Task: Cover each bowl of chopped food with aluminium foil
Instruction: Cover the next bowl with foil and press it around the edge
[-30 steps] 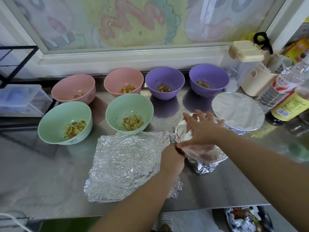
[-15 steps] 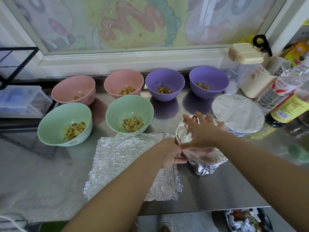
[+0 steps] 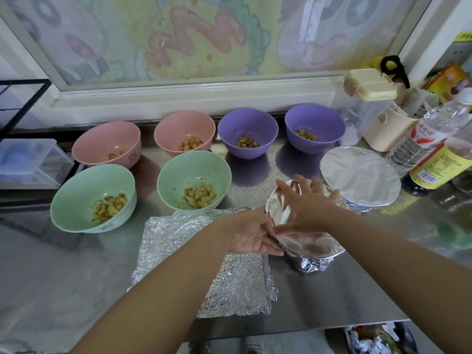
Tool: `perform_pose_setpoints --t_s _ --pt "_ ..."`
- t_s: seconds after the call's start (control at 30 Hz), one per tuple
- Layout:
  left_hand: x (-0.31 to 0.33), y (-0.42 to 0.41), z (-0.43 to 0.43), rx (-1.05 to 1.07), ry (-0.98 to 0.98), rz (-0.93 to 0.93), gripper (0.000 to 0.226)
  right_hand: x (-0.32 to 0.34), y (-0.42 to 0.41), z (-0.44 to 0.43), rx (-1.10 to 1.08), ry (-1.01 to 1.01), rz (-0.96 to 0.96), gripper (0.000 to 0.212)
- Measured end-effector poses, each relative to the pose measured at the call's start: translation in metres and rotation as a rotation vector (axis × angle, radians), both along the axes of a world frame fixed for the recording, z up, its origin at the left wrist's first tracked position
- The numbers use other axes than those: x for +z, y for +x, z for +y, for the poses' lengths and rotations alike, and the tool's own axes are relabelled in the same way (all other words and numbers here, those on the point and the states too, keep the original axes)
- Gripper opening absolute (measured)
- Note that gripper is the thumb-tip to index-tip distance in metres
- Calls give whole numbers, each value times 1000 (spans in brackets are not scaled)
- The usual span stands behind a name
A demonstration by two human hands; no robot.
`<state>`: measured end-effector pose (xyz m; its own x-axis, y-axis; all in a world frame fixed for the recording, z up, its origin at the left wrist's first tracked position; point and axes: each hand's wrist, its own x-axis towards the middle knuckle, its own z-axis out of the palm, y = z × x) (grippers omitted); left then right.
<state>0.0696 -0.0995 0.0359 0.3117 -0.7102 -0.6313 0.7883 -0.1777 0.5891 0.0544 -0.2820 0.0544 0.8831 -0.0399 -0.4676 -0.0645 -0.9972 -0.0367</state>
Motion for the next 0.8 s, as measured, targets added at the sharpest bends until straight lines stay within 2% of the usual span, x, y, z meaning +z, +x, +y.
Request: perform_pose_setpoints --t_s 0.13,0.33,0.47,0.6,0.8 --pt "2 10 0 -40 5 42 58 -1 1 1 -4 -8 12 138" --pt "16 23 -17 56 -97 161 55 -2 -1 0 -11 18 -8 136" --pt "27 27 -25 27 3 111 46 -4 -1 1 -15 27 -20 136" --pt "24 31 -27 0 92 72 48 -3 -1 1 -22 34 -11 136" --pt "10 40 -32 1 325 -49 46 1 -1 7 -74 22 2 136"
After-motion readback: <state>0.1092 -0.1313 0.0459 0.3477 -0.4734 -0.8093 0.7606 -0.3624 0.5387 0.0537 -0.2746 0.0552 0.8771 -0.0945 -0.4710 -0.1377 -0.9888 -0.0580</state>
